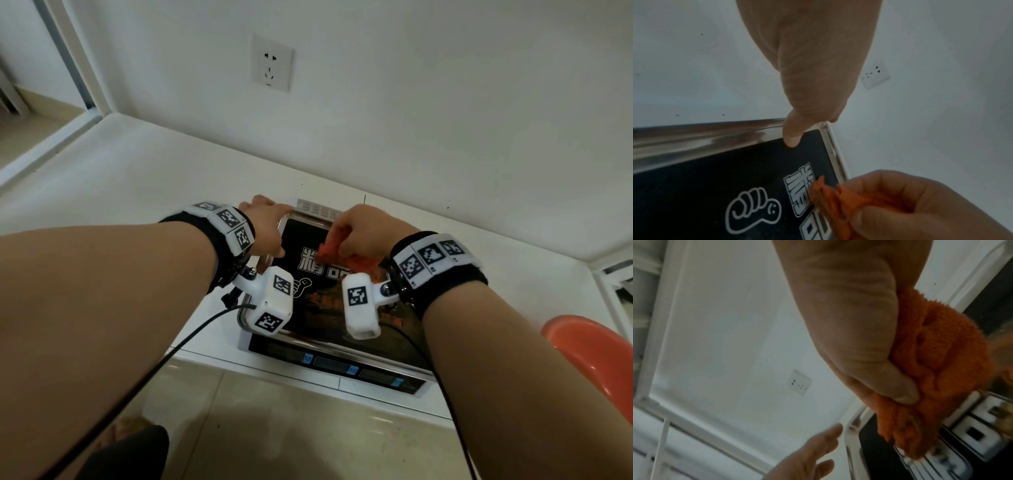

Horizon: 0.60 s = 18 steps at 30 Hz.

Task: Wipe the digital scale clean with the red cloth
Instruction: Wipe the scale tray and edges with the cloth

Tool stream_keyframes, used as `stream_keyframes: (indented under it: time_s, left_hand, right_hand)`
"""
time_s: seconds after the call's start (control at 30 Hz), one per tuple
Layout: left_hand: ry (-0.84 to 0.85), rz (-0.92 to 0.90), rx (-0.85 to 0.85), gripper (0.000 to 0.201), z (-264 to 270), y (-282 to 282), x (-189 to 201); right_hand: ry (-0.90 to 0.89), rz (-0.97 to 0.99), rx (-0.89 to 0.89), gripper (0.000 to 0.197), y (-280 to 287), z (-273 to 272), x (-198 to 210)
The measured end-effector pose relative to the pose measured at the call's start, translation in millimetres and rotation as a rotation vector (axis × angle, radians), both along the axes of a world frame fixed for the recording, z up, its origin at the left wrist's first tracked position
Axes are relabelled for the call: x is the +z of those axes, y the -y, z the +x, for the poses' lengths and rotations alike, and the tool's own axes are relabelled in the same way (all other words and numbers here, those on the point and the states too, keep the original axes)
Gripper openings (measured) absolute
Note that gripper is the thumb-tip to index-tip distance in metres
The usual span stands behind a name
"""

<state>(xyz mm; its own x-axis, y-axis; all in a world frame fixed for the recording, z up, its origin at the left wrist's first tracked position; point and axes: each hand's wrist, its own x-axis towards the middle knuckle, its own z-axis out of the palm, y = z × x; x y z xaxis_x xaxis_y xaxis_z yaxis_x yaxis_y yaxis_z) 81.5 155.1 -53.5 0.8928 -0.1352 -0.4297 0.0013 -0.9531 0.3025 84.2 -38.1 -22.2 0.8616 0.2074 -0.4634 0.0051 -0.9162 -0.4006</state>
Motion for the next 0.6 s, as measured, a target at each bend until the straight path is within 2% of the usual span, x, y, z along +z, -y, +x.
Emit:
stream_keyframes:
  time_s: [0.07,0.13,0.3,0.37,0.43,0.5,0.57,0.6]
  left_hand:
    - [0.043,0.031,-0.093,0.072,1.6,7.4,1.7]
    - [0.034,0.035,-0.133,0.065,1.7,13.5,-2.5]
    - [-0.009,0.04,-0.153,0.07,3.0,16.8,-15.5]
    - [-0.028,0.029,-0.169,0.068,4.0,17.3,-17.2]
    - [-0.033,0.035,-0.177,0.066,5.0,17.2,-17.6]
    - [-0.03,0.045,-0.183,0.063,5.3,18.1,-16.1]
    - [-0.022,0.043,-0.195,0.06,5.6,20.2,-14.4]
    - [-0.021,0.037,-0.2,0.058,5.7,21.1,-13.7]
  right_hand:
    - [0.028,0.11,-0.104,0.01,3.8,4.1,1.2]
    - [0.092,0.144,-0.127,0.006,2.4,6.4,-3.9]
    - [0.115,-0.019,-0.011,0.026,-7.3,-2.6,-24.8]
    - [0.136,-0.093,0.048,0.027,-9.9,-7.3,-28.1]
    - [0.09,-0.158,0.093,0.022,-11.1,-10.4,-23.9]
    - [-0.017,-0.214,0.127,0.026,-6.6,-11.3,-13.9]
    - [-0.05,-0.188,0.083,0.029,4.8,-10.1,-1.6]
    - [-0.028,-0.139,0.023,0.023,11.9,-8.2,4.9]
